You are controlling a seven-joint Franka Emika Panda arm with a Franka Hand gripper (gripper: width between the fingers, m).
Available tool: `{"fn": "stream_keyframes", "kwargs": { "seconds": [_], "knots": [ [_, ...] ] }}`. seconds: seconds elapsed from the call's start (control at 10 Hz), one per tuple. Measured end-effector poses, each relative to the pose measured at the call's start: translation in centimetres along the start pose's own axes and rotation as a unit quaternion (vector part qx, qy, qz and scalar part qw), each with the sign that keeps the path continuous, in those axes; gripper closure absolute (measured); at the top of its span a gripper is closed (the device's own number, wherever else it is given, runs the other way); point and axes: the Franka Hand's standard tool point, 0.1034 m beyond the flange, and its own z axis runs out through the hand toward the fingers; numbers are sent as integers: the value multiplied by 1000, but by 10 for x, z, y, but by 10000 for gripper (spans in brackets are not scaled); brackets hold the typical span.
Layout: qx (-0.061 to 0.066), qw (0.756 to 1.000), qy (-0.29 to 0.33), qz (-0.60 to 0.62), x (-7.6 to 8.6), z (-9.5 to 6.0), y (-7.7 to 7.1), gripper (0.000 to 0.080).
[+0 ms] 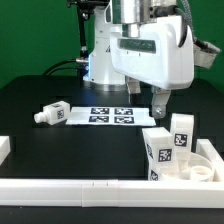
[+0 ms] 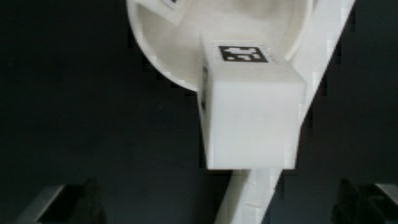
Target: Assemble stool
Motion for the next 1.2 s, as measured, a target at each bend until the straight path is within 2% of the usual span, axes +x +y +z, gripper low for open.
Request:
{"fn": "stream_keyframes", "kwargs": {
  "seconds": [0.4,0.5,0.7,0.8,0.9,1.2],
  "knots": [
    [-2,1000,0,-22,-1,3,1,151],
    [0,997,0,-77,7,1,11,151],
    [-3,985,-25,-171,29,-3,58,151],
    [-17,978,-39,-202,32,3,75,151],
    [-21,974,-34,-224,28,3,72,151],
    [-19,972,-35,-231,28,3,72,151]
  ]
}}
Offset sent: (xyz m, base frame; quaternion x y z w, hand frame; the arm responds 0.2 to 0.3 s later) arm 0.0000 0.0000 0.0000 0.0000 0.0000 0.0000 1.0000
